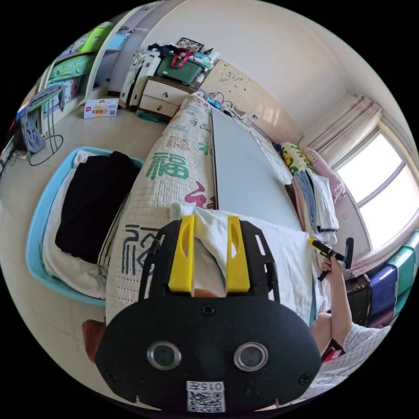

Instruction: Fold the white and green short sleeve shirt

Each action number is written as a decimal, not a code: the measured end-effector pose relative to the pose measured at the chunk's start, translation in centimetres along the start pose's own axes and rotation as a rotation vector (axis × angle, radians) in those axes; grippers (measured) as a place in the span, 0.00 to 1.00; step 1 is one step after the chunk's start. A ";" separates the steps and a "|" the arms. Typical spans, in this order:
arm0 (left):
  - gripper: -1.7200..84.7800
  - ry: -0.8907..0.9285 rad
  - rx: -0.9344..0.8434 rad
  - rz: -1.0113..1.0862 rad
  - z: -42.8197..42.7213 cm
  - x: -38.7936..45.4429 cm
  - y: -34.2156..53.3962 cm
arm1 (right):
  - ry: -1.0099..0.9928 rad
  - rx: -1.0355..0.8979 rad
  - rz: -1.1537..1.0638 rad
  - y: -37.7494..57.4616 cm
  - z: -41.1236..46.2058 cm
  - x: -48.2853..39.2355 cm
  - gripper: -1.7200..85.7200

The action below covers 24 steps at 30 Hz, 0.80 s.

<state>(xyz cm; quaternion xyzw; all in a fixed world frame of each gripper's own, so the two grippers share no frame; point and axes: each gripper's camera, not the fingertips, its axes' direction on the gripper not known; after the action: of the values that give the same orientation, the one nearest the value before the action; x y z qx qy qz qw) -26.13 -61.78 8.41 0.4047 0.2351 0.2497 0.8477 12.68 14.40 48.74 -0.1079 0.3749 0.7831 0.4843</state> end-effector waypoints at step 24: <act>0.12 0.013 0.019 -0.053 2.0 -4.2 -1.0 | -0.117 0.241 -0.531 -10.5 -11.2 -35.6 0.09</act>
<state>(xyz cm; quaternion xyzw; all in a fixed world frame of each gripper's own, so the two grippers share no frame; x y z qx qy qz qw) -27.91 -66.07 9.60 0.4048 0.2537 0.2276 0.8485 37.38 -14.86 54.88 -0.0984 0.3951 0.5840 0.7023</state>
